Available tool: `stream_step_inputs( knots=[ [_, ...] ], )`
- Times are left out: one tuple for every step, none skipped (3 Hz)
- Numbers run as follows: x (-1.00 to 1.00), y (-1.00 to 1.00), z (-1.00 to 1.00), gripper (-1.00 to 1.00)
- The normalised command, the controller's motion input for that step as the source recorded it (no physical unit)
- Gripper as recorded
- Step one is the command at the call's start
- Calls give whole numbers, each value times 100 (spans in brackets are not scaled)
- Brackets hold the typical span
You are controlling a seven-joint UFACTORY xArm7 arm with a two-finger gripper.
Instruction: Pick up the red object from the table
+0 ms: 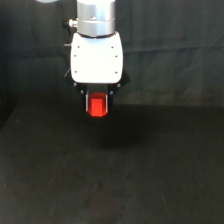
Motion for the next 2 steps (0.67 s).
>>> stream_step_inputs(
  knots=[
    [2, -11, 70, -100],
    [-17, 0, 75, -100]
  ],
)
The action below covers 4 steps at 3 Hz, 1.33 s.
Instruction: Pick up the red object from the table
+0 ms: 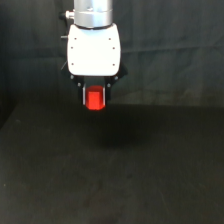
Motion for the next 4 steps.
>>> stream_step_inputs(
  knots=[
    [-1, -1, 66, -100],
    [9, 4, 84, -90],
    [-13, -5, 62, -95],
    [3, -11, 35, -68]
  ],
)
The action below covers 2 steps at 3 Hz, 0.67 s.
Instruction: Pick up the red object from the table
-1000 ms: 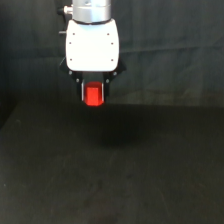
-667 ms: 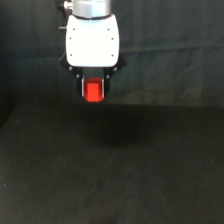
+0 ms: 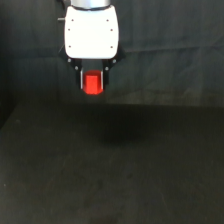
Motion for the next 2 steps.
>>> stream_step_inputs(
  knots=[
    [-1, -11, 10, -76],
    [1, 9, 10, -73]
  ],
)
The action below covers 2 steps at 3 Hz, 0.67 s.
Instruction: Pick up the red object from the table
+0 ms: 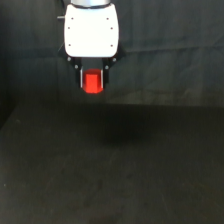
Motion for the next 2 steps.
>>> stream_step_inputs(
  knots=[
    [-2, -7, 10, -79],
    [-2, 4, 3, -70]
  ],
)
